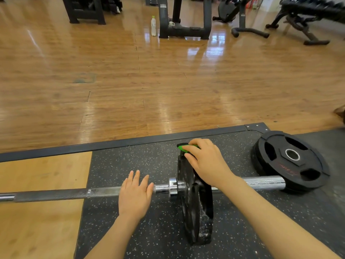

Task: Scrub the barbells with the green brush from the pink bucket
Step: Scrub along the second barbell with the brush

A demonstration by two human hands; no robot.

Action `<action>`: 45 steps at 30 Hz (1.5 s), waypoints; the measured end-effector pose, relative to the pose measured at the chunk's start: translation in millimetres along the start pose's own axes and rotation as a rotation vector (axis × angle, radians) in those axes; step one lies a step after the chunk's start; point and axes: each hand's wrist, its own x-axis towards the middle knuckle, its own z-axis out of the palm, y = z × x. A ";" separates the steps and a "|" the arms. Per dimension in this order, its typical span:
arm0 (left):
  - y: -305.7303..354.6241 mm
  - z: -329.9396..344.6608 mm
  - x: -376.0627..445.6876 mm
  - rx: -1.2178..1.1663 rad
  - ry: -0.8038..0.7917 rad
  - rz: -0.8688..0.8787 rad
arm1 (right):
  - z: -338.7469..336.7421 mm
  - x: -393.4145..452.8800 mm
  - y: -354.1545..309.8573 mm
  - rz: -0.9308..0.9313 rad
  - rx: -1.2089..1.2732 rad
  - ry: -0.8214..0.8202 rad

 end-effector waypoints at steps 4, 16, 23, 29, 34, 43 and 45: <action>-0.1 3.3 -0.2 -0.004 -0.003 -0.011 | -9.4 6.0 17.7 -0.032 0.130 -0.163; -0.2 3.4 5.1 -0.022 0.008 -0.025 | -9.8 24.3 33.6 -0.122 0.274 -0.298; 0.4 3.2 2.5 -0.033 0.007 -0.029 | -13.9 14.3 35.4 -0.146 0.332 -0.283; 0.4 -0.3 7.7 -0.023 -0.008 -0.021 | -8.8 48.4 35.9 0.029 0.388 -0.337; -0.3 -1.2 10.8 0.000 -0.009 -0.017 | -6.0 15.8 31.5 -0.048 0.356 -0.207; 0.9 -6.3 7.6 0.038 -0.058 -0.005 | 23.3 -77.8 13.8 -0.289 0.170 0.131; 1.0 -6.4 6.5 0.044 -0.059 0.001 | 28.7 -85.0 13.3 -0.313 0.144 0.161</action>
